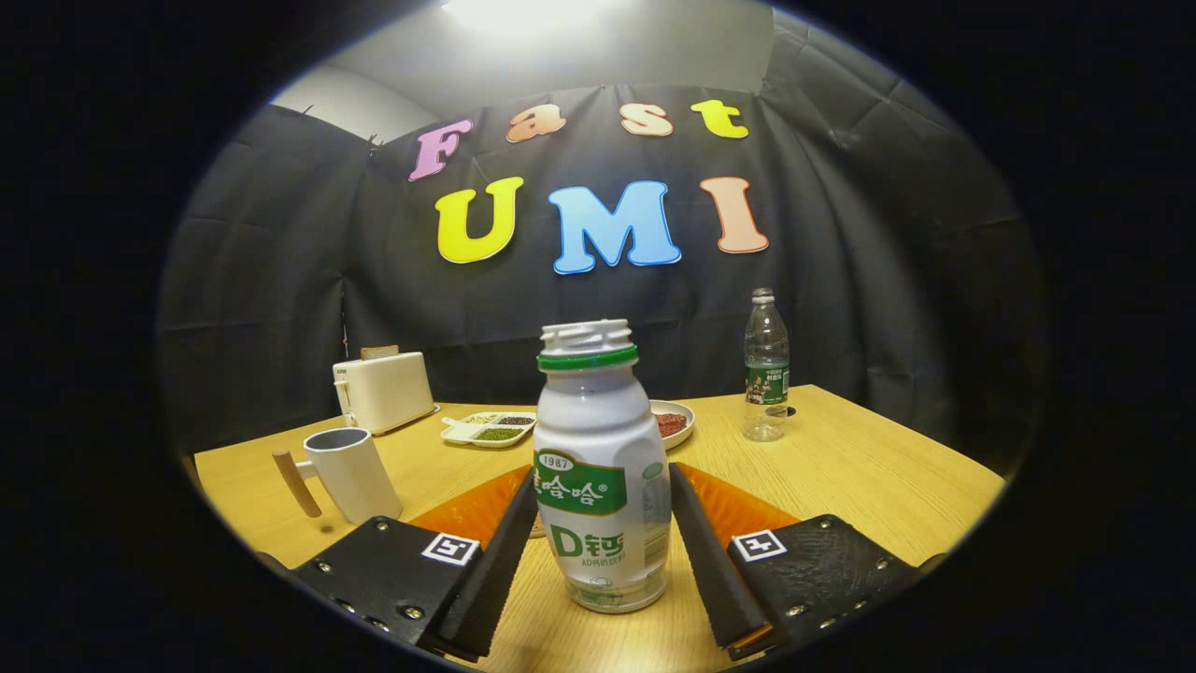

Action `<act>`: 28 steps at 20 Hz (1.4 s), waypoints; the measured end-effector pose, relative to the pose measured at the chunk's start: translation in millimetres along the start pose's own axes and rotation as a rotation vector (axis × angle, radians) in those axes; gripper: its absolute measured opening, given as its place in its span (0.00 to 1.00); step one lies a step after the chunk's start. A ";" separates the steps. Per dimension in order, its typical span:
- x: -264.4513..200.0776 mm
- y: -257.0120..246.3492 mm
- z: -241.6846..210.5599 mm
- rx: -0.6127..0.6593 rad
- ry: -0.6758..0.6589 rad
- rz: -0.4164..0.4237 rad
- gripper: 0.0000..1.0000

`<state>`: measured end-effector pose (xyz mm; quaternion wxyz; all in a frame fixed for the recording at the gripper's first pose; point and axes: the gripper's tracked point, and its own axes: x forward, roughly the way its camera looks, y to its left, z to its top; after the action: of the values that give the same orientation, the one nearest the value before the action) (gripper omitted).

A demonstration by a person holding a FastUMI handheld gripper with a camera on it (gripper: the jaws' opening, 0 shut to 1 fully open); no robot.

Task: Take the bottle from table, then pour the juice into the cup, finally place the bottle on the coaster

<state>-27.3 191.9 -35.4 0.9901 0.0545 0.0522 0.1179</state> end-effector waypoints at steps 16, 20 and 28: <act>1.5 4.9 23.9 -0.176 0.012 -0.078 0.69; 5.9 17.7 45.5 -0.310 -0.019 -0.098 0.69; 27.1 55.0 76.9 -0.541 -0.075 -0.080 0.69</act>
<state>-4.7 244.1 44.7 0.9739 -0.2094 -0.0159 0.0864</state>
